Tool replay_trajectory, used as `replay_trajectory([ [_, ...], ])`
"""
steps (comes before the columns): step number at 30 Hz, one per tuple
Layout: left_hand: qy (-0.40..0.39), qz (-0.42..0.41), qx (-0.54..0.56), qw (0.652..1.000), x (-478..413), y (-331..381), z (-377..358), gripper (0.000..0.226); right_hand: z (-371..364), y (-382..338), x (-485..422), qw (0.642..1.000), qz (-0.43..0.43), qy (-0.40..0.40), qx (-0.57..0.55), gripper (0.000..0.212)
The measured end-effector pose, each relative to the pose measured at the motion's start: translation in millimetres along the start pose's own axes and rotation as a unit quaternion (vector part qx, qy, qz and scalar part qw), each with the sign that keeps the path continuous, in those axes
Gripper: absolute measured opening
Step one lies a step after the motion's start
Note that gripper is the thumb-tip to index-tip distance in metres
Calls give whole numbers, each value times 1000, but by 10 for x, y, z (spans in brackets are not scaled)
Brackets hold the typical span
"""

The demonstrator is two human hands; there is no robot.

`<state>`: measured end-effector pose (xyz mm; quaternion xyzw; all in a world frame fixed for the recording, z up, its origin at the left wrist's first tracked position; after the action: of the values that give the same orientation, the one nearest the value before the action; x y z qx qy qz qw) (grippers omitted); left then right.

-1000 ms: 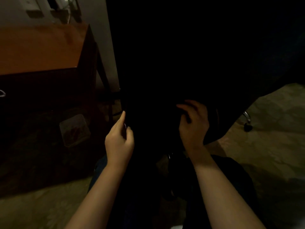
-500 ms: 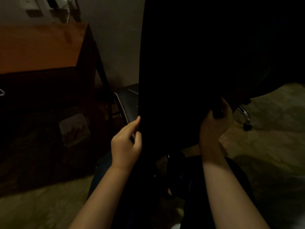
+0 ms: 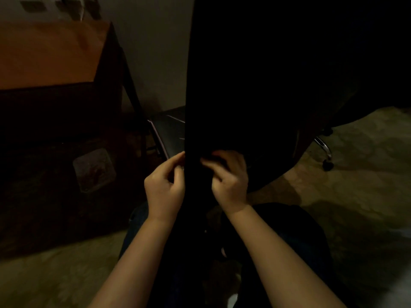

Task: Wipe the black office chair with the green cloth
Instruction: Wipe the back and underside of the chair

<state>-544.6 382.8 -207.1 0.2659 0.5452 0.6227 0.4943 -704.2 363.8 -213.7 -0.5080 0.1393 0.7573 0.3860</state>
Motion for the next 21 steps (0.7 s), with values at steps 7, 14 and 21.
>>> replay_trajectory([
  [7,-23,15,20,999,-42,-45,30,34,-286,-76,238,983,52,-173,23,31],
  [14,-37,22,32,999,-59,-61,38,36,83,-164,-271,996,73,-29,39,17],
  [21,-99,78,95,987,-92,-118,52,35,706,-183,-1062,989,64,127,49,27],
])
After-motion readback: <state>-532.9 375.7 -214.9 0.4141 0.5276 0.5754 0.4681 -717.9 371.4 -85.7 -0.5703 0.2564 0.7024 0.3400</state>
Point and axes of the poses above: each hand's wrist, its own x-axis away from the middle knuckle, its own z-axis out of the back of the hand, y = z × x, the point moved 5 cm from there along -x, towards the middle knuckle, and after that the axes turned 13 degrees about z, right-handed, at the moved point
